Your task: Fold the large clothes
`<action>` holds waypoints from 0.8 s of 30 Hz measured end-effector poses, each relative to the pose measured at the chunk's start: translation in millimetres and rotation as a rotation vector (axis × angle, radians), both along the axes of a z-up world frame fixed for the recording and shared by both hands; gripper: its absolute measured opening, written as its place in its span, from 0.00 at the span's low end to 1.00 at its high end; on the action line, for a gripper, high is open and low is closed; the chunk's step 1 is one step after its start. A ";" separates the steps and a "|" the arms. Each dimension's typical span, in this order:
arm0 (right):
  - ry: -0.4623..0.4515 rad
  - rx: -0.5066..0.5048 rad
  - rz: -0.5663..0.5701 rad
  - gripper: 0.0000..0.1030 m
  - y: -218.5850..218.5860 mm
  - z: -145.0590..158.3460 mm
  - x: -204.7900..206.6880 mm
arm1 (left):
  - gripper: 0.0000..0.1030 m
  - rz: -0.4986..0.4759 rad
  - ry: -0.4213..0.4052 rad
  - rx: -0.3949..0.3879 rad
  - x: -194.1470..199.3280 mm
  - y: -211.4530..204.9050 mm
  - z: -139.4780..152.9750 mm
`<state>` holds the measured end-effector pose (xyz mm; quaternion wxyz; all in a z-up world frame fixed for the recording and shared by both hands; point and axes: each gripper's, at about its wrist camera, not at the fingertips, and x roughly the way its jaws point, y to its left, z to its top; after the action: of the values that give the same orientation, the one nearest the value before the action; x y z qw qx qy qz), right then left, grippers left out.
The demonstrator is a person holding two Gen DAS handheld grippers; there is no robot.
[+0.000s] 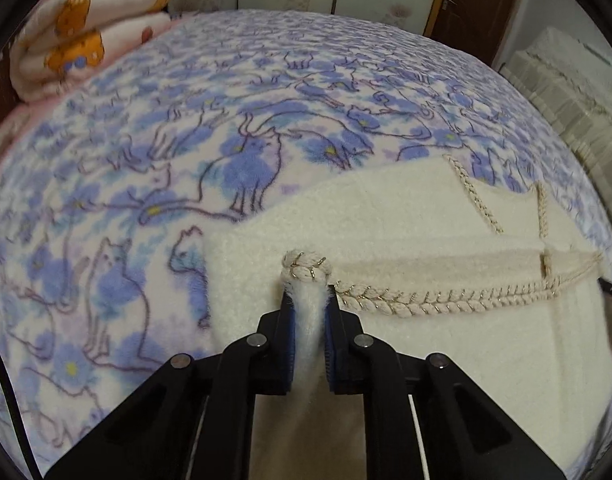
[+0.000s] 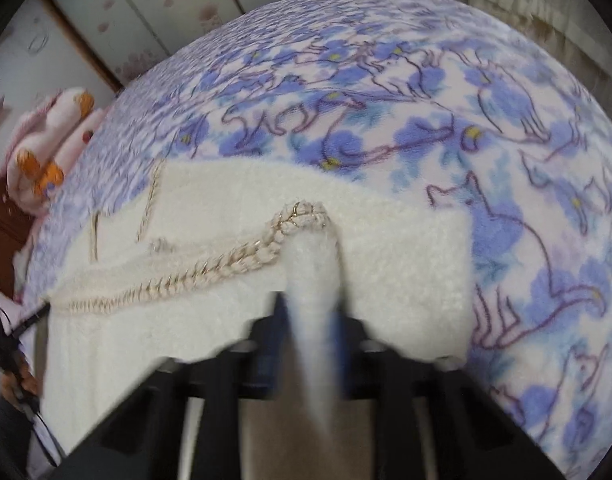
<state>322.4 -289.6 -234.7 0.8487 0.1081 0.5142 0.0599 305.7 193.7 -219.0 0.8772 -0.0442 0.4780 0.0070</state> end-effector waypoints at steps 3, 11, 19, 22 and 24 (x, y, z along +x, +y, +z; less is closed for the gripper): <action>-0.076 -0.119 0.039 0.08 16.4 17.9 -20.6 | 0.08 -0.027 -0.041 0.087 -11.9 -14.0 20.6; -0.277 -0.138 0.025 0.08 16.6 90.8 -73.3 | 0.08 -0.010 -0.161 0.071 -27.5 -21.6 97.5; -0.377 -0.087 -0.091 0.08 -8.4 141.7 -39.6 | 0.08 0.060 -0.276 0.090 14.2 -26.0 136.5; -0.342 -0.087 -0.127 0.08 -9.2 123.0 -8.5 | 0.08 0.102 -0.237 0.066 46.3 -18.6 118.8; -0.285 -0.087 -0.154 0.08 -8.7 96.1 15.6 | 0.08 0.127 -0.184 0.070 70.4 -15.5 88.5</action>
<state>338.0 -298.3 -138.5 0.9190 0.1007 0.3810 -0.0132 376.1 178.2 -130.5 0.9162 -0.0440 0.3911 0.0753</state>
